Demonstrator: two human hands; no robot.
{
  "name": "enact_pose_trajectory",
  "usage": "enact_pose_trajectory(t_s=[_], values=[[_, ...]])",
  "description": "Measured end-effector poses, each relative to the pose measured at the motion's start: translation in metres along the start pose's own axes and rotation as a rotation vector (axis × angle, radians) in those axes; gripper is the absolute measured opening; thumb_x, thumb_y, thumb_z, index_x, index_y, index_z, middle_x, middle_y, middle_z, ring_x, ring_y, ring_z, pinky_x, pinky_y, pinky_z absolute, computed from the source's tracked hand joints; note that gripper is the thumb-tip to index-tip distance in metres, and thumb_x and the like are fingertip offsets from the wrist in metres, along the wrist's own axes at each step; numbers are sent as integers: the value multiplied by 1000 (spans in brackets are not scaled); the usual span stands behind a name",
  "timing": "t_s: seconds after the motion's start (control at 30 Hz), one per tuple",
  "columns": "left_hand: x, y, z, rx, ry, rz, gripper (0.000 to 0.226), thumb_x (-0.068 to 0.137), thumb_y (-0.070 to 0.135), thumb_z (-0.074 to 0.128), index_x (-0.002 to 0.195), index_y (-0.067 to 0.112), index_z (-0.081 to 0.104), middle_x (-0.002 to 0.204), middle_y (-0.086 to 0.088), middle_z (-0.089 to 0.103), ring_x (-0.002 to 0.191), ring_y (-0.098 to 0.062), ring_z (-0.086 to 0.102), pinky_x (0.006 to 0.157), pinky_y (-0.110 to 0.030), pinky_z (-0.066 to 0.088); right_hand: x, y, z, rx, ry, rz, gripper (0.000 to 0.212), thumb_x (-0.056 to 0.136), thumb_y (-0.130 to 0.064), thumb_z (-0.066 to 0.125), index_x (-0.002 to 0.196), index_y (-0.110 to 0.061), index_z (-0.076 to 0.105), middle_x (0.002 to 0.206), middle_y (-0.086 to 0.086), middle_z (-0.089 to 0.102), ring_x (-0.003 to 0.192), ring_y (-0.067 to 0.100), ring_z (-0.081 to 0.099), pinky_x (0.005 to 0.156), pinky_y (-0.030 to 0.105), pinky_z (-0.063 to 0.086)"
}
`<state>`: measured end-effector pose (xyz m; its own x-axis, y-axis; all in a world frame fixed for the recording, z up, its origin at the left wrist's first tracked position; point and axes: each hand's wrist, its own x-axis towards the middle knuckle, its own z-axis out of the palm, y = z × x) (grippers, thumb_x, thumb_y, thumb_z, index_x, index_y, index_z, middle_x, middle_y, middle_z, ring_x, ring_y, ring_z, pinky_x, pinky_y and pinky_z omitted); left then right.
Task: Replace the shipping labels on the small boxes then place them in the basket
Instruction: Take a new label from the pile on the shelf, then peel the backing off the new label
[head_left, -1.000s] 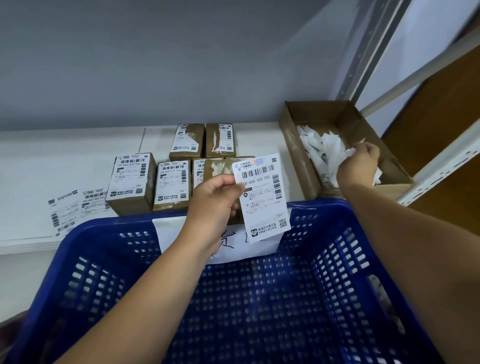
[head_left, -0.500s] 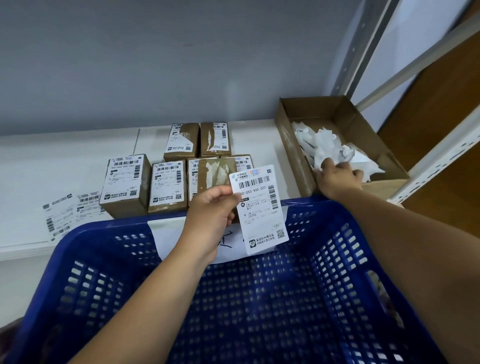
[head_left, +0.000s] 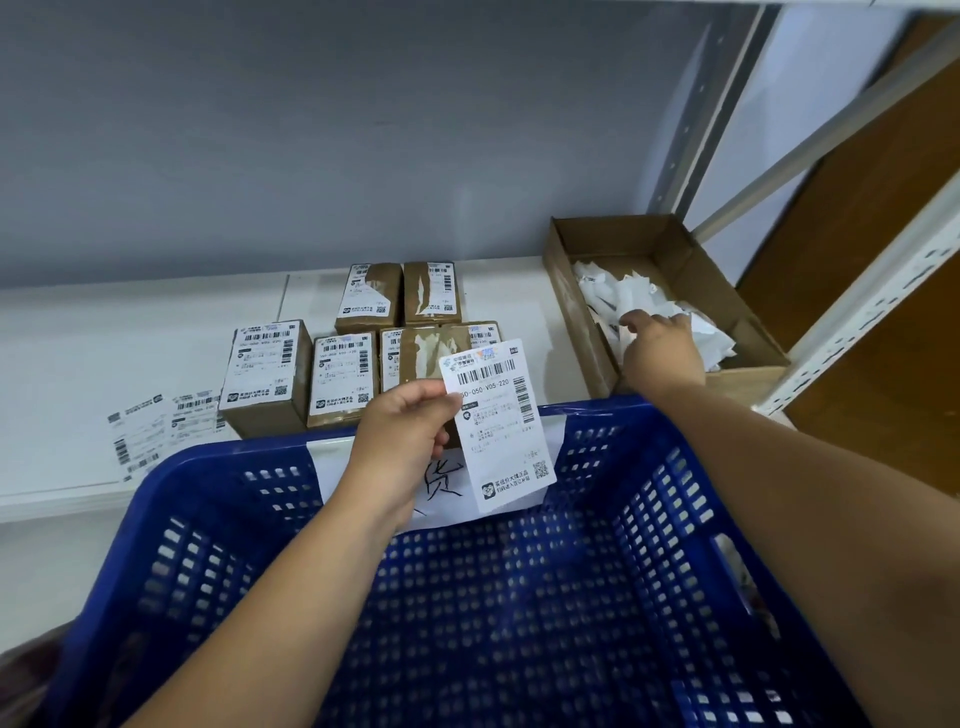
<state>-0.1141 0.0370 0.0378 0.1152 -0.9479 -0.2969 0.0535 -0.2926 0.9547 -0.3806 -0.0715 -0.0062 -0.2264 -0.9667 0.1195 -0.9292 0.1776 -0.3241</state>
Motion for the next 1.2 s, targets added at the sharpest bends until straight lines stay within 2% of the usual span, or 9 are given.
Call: enact_pose_trajectory(t_s=[0.17, 0.37, 0.53, 0.7, 0.83, 0.9, 1.0, 1.13, 1.2], values=[[-8, 7, 1, -31, 45, 35, 12, 92, 13, 58, 88, 19, 68, 87, 4, 69, 70, -6, 54, 72, -26, 41, -28, -35, -16, 331, 122, -118, 23, 96, -8, 51, 112, -6, 68, 105, 6, 68, 98, 24, 60, 85, 30, 46], [-16, 19, 1, -126, 105, 35, 17, 93, 10, 56, 83, 24, 61, 86, 2, 67, 78, -13, 58, 68, -24, 40, -82, -88, -40, 935, -358, 93, 36, 97, -46, 51, 104, -15, 67, 101, 3, 71, 85, 19, 65, 86, 36, 51], [-15, 28, -5, -262, 64, -44, 17, 92, 7, 56, 81, 19, 62, 70, 2, 69, 65, -12, 54, 67, -25, 43, -103, -90, -32, 1064, -631, 84, 19, 91, -23, 67, 108, -16, 65, 93, 0, 74, 81, 15, 65, 77, 31, 49], [-10, 31, -5, -211, 34, -64, 16, 92, 5, 57, 82, 17, 62, 73, -1, 69, 64, -12, 55, 64, -25, 45, -104, -88, -27, 1113, -654, 130, 4, 91, -8, 65, 95, -6, 64, 104, 7, 74, 86, 19, 69, 74, 29, 53], [-1, 25, -7, 96, 24, 19, 21, 92, 9, 55, 80, 22, 66, 79, 2, 71, 68, -11, 60, 70, -25, 44, -100, -85, -27, 1093, -604, 164, 21, 90, -7, 66, 72, -11, 56, 90, 7, 73, 76, 18, 66, 61, 22, 52], [8, 19, -9, 255, 68, 113, 23, 92, 11, 55, 103, 25, 68, 86, 3, 69, 77, -14, 62, 74, -29, 49, -98, -84, -25, 1076, -606, 211, 20, 91, -8, 66, 73, -11, 56, 85, 6, 71, 72, 16, 65, 57, 21, 51], [30, 10, -18, 290, 223, 165, 56, 93, 9, 48, 145, 23, 35, 74, 5, 53, 66, -13, 51, 64, -30, 43, -92, -80, -16, 1204, -585, 362, 14, 93, -10, 62, 81, -11, 57, 86, 8, 71, 76, 19, 66, 61, 25, 49], [60, -5, -23, 95, 217, -60, 31, 96, 15, 51, 125, 5, 56, 118, -3, 60, 97, -16, 51, 88, -30, 40, -83, -80, -8, 1428, -499, 585, 5, 95, -14, 59, 95, -10, 63, 84, 3, 71, 75, 13, 63, 66, 24, 45], [71, -12, -22, 37, 206, -137, 22, 95, 22, 54, 110, 7, 62, 117, -2, 61, 103, -20, 55, 95, -31, 41, -81, -87, -2, 1492, -489, 628, 8, 97, -13, 57, 93, -11, 64, 81, 2, 71, 75, 12, 64, 67, 23, 46]])
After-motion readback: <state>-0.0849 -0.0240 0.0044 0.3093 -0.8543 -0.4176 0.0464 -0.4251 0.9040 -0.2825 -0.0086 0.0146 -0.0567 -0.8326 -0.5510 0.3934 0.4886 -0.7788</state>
